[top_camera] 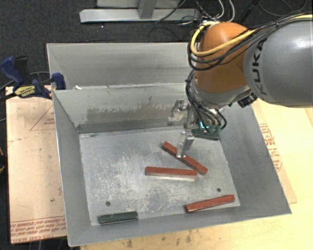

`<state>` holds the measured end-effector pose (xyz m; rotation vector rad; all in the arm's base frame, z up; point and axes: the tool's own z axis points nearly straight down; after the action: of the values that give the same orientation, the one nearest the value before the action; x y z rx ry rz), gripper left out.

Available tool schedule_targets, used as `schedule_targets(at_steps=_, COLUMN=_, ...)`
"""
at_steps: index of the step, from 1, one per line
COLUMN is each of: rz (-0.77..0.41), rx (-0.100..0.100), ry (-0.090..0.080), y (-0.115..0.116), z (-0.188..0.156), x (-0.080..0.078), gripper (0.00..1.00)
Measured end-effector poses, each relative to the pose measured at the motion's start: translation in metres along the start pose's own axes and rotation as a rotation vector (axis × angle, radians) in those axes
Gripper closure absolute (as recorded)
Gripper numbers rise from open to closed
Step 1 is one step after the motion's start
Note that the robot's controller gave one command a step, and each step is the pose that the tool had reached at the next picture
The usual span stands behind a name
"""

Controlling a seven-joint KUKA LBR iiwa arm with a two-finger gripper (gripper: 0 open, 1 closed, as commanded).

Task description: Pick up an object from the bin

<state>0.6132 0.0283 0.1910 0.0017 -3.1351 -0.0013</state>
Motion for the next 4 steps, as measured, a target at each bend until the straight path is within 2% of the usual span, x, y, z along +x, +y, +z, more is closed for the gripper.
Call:
schedule_targets(at_steps=1, rz=0.001, rx=0.000, ry=-0.008, y=0.000, z=-0.005, x=-0.001, gripper=0.00)
schedule_targets(at_steps=2, rz=0.087, rx=-0.004, ry=-0.014, y=-0.054, z=0.106, x=0.017, gripper=1.00)
schedule_targets(at_steps=3, rz=0.087, rx=-0.003, ry=-0.012, y=-0.054, z=0.106, x=0.018, gripper=0.00)
schedule_targets(at_steps=4, rz=0.087, rx=-0.002, ry=-0.020, y=-0.054, z=0.108, x=0.017, gripper=1.00)
